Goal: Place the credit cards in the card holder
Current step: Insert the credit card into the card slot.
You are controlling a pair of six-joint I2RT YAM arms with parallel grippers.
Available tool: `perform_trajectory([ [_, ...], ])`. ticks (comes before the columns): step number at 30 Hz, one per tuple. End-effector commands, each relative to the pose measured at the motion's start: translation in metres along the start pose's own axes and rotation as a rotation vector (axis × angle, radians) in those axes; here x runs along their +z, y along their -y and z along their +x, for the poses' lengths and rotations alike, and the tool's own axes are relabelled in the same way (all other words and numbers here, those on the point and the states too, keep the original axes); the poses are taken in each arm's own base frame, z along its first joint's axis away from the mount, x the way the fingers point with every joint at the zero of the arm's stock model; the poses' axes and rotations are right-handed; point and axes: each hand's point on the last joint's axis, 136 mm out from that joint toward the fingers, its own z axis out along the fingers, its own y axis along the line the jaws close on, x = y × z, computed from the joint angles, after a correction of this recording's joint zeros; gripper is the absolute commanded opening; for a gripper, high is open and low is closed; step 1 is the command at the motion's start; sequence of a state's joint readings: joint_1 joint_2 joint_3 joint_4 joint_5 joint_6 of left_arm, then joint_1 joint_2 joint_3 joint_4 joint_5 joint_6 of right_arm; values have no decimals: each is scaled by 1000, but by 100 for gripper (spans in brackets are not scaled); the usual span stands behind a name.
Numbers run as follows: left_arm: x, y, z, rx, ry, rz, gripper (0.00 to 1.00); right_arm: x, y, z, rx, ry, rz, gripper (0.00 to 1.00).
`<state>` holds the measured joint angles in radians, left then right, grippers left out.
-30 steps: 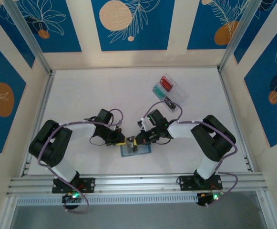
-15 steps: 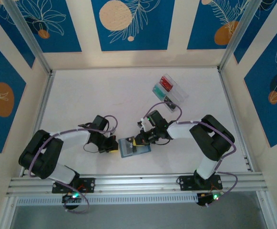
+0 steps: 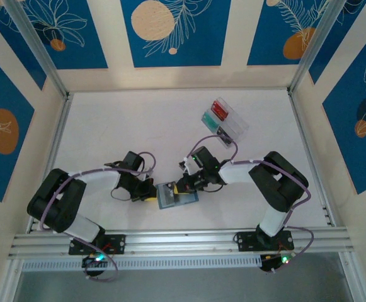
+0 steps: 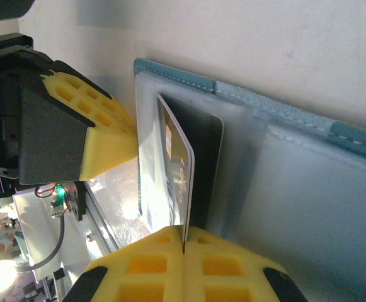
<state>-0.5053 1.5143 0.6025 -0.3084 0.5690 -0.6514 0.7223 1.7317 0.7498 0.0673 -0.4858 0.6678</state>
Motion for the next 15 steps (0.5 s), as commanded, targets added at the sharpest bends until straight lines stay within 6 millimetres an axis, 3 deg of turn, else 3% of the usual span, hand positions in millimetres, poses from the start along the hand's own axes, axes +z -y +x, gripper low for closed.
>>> perform_trajectory([
  [1,20,3,-4,44,7,-4,0,9,16,9,58,-35,61,0],
  [15,26,10,-2,46,12,-7,0,24,0,3,67,-30,35,0],
])
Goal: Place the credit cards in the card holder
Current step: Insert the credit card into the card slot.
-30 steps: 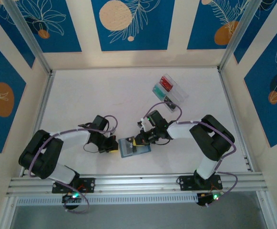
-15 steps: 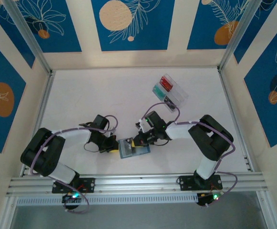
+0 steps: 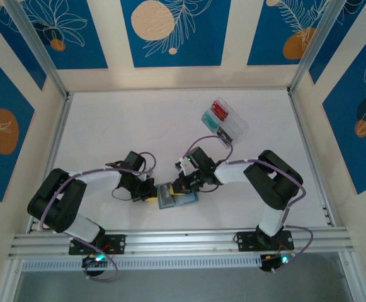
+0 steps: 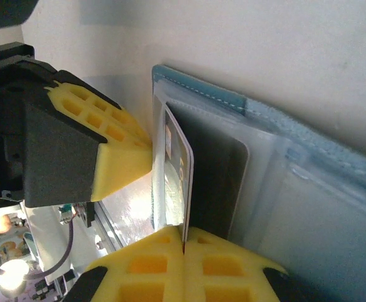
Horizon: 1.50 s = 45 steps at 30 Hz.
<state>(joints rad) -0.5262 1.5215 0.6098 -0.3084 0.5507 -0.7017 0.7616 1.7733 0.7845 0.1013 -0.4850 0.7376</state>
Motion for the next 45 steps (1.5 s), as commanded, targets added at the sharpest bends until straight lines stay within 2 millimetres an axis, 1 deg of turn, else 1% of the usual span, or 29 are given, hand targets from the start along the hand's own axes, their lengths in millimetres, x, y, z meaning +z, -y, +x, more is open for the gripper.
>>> perform_trajectory([
  [1,24,9,-2,78,12,9,0,11,11,5,45,-15,50,0],
  [5,24,10,-3,80,12,9,0,15,11,9,49,-22,51,0],
  [8,24,11,-3,82,12,7,0,15,14,11,56,-26,69,0],
  [17,19,10,-2,81,20,-10,0,11,23,14,71,-25,124,13],
  [23,11,17,-3,96,29,-5,0,7,25,14,74,-22,143,24],
  [30,3,22,-5,108,32,-9,0,2,21,12,64,-17,150,32],
  [35,-4,27,-8,112,44,-3,0,-1,19,11,64,-14,161,40],
  [42,-15,34,-11,118,59,5,0,-3,14,10,53,-17,151,44],
  [45,-20,37,-11,122,65,14,0,-5,11,9,46,-12,144,48],
])
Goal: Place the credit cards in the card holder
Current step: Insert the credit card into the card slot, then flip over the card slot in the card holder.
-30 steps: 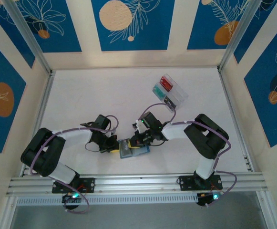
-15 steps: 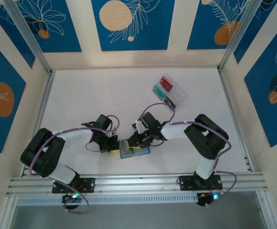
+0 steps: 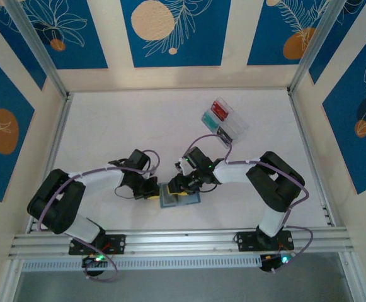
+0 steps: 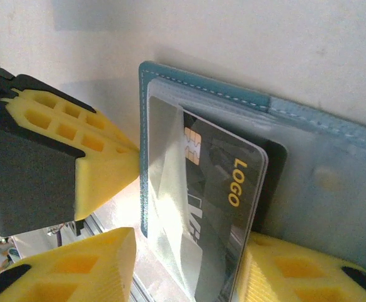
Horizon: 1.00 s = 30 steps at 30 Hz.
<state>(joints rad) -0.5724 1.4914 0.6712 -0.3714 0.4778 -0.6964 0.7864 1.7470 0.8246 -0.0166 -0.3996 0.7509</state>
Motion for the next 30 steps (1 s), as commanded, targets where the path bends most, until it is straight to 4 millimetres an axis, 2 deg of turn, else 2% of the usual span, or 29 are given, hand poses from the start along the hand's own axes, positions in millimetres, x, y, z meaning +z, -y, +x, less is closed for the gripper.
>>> perform_trajectory([
  [1,-15,23,-9,61,34,64,0,-2,8,7,12,-17,52,49],
  [11,-37,37,-11,97,67,71,0,-19,-3,-1,-30,20,108,55],
  [16,-38,46,-14,105,65,94,0,-28,-2,-2,-49,35,166,56],
  [19,-36,51,-15,112,58,103,1,-36,5,-3,-48,49,229,56],
  [27,-21,66,-17,140,29,116,0,-55,38,3,-11,64,435,53],
  [30,-13,67,-16,143,13,112,0,-59,48,5,-9,66,490,48],
])
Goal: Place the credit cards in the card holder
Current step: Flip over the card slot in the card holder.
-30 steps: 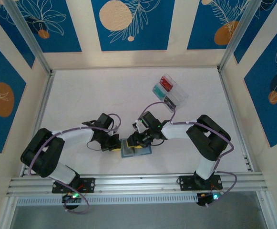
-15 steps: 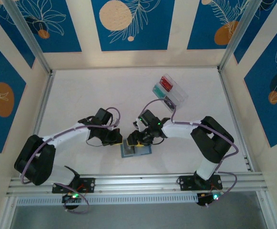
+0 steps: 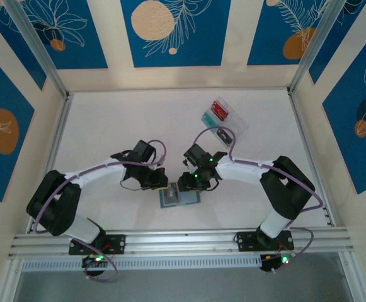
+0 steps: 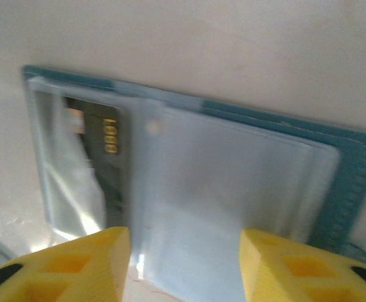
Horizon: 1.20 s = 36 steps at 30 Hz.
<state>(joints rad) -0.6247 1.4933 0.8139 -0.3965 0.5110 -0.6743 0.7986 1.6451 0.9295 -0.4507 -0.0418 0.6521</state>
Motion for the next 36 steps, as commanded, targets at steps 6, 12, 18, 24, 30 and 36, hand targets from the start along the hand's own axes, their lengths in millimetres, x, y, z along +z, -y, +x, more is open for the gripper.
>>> perform_trajectory([
  [6,20,5,0,11,-42,15,0,-13,15,-6,-54,27,132,44],
  [12,30,-8,5,-1,-63,-8,0,-13,16,-17,-104,29,176,45],
  [18,35,-21,12,-11,-80,-37,0,-3,16,-19,-134,13,187,44],
  [24,38,-31,18,-14,-92,-66,0,9,21,-11,-141,-20,217,44],
  [30,40,-37,22,-17,-102,-83,0,17,23,-1,-156,-43,252,39],
  [36,40,-39,23,-15,-101,-86,0,13,20,-2,-168,-30,277,27],
])
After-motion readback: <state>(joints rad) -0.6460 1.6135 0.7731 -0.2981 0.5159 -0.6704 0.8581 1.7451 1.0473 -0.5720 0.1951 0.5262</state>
